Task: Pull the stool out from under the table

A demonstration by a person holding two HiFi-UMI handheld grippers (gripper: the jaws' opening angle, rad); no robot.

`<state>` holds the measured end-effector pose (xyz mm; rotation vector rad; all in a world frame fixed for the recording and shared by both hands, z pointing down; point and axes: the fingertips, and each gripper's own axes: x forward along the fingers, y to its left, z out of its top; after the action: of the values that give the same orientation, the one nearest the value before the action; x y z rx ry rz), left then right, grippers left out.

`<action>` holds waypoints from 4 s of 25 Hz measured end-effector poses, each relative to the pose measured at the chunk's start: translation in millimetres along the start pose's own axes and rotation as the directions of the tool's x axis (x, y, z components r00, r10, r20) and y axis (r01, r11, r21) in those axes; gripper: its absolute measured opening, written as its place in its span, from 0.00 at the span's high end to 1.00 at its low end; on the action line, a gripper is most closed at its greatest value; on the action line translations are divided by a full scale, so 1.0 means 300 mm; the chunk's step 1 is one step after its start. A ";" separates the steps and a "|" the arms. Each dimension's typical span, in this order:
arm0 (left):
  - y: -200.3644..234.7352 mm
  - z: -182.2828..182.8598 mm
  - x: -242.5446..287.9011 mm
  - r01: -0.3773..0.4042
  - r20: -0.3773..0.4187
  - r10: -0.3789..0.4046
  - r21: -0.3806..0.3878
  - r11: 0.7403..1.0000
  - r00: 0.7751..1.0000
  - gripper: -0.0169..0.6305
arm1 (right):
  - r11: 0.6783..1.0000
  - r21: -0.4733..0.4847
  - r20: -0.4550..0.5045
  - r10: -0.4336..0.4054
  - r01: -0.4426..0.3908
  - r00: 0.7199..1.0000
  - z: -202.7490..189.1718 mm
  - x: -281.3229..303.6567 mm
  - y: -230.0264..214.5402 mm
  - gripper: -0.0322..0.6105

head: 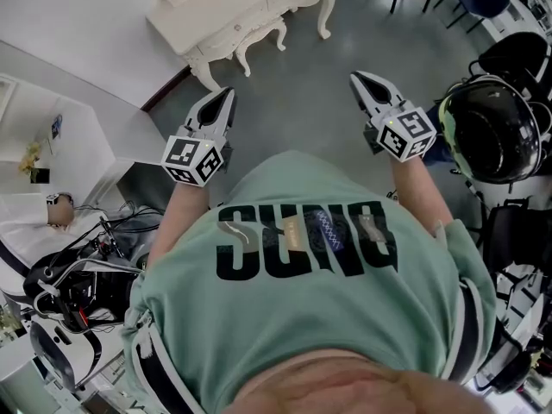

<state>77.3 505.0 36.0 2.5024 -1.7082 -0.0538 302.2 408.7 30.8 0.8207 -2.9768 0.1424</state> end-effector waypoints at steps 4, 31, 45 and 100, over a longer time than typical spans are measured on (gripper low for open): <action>-0.030 -0.002 0.028 -0.009 -0.006 0.009 0.004 1.000 1.000 0.96 | 1.000 0.004 0.005 0.000 0.000 1.000 -0.006 -0.025 -0.039 0.96; 0.586 -0.056 0.541 0.215 -0.061 -0.218 -0.057 0.975 0.974 0.96 | 0.982 0.044 -0.035 -0.181 0.183 0.983 -0.056 0.585 -0.327 0.96; 1.043 -0.002 0.872 0.360 -0.122 -0.366 -0.068 0.931 0.923 0.96 | 0.940 0.075 -0.069 -0.327 0.332 0.942 -0.002 1.027 -0.495 0.96; 1.197 -1.616 1.544 0.055 -0.611 -0.133 -0.145 0.988 0.781 0.96 | 0.935 0.182 -0.281 -0.246 0.303 0.927 -1.197 1.387 -1.204 0.96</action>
<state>-41.3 -20.4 573.0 2.1584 -1.2558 0.5802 139.3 -75.0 445.6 1.1407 -2.6028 0.5330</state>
